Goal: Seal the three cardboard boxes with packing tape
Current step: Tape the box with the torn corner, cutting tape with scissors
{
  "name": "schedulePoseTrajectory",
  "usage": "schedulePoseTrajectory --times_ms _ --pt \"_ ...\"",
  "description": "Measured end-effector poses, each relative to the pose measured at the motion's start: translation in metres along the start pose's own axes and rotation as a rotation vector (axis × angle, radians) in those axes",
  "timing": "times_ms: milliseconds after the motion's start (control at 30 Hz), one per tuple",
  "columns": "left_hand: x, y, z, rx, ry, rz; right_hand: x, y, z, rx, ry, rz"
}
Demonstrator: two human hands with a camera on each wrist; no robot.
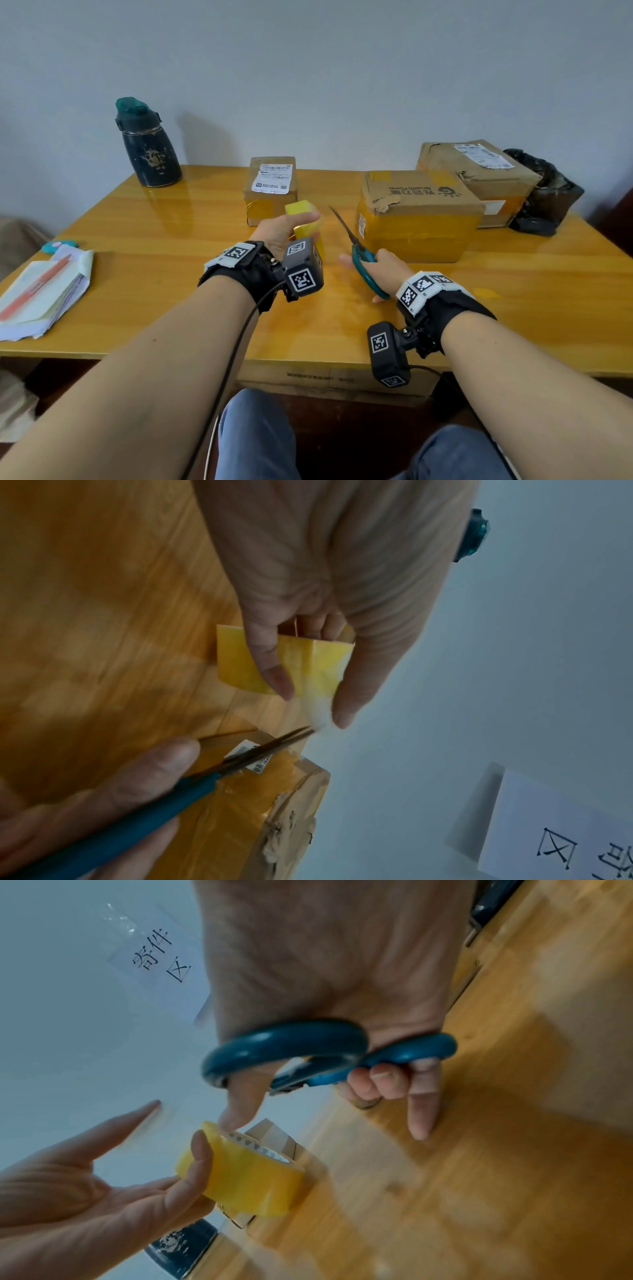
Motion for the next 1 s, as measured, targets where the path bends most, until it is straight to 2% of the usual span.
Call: schedulePoseTrajectory --times_ms 67,167,433,567,667,800,1000 --pt "0.001 0.001 -0.001 0.044 0.010 -0.009 -0.003 0.002 0.001 -0.011 0.048 -0.012" --pt "0.002 0.001 0.002 0.039 0.017 -0.017 -0.004 0.004 0.006 -0.042 0.100 0.134" --pt "0.004 0.010 0.004 0.038 0.054 -0.105 -0.004 0.024 0.016 0.203 0.236 0.469" --pt "0.006 0.017 0.004 0.074 0.093 -0.334 -0.007 0.033 0.023 0.275 0.279 0.630" --pt "0.008 0.018 0.004 0.027 0.102 -0.323 -0.006 0.038 0.027 0.287 0.305 0.687" --pt "0.012 0.022 -0.001 0.054 0.085 -0.336 -0.003 0.040 0.030 0.273 0.337 0.725" --pt "0.013 0.010 0.011 0.023 0.043 -0.464 -0.015 0.040 0.033 0.315 0.417 0.853"
Point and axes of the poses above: each hand's wrist, its own z-axis away from the middle knuckle, its own y-axis out of the back of the hand, x = y × z, the point moved 5 cm from there along -z, towards the middle knuckle, and after that the axes turned 7 degrees about y, right-handed, at the moved point
